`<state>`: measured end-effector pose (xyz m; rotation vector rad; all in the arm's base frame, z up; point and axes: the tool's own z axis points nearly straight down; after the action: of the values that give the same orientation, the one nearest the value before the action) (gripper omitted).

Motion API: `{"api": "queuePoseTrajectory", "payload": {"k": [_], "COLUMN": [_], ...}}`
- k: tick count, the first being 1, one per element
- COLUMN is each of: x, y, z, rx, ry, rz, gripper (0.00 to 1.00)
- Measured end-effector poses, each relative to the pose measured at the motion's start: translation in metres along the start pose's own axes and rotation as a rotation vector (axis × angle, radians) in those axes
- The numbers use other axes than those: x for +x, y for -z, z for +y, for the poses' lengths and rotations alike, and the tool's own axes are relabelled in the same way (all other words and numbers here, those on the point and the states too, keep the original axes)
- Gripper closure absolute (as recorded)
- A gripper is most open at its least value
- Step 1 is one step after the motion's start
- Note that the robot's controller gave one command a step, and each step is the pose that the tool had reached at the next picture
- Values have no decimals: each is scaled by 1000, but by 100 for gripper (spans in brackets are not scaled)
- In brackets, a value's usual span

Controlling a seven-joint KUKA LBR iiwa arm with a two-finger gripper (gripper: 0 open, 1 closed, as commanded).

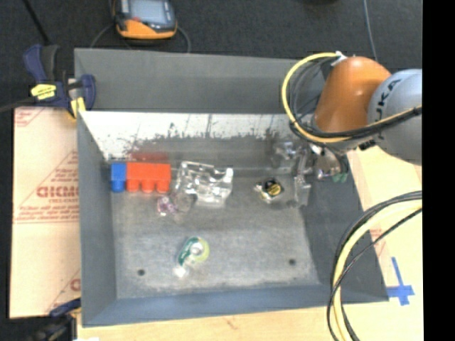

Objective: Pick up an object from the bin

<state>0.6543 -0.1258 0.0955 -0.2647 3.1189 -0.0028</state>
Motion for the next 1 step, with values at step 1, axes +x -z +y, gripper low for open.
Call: {"api": "queuePoseTrajectory", "payload": {"k": [1], "x": [-5], "y": [-24], "z": [22], "rx": [-1], "ry": [-28], "rz": [5], "gripper": [0]}}
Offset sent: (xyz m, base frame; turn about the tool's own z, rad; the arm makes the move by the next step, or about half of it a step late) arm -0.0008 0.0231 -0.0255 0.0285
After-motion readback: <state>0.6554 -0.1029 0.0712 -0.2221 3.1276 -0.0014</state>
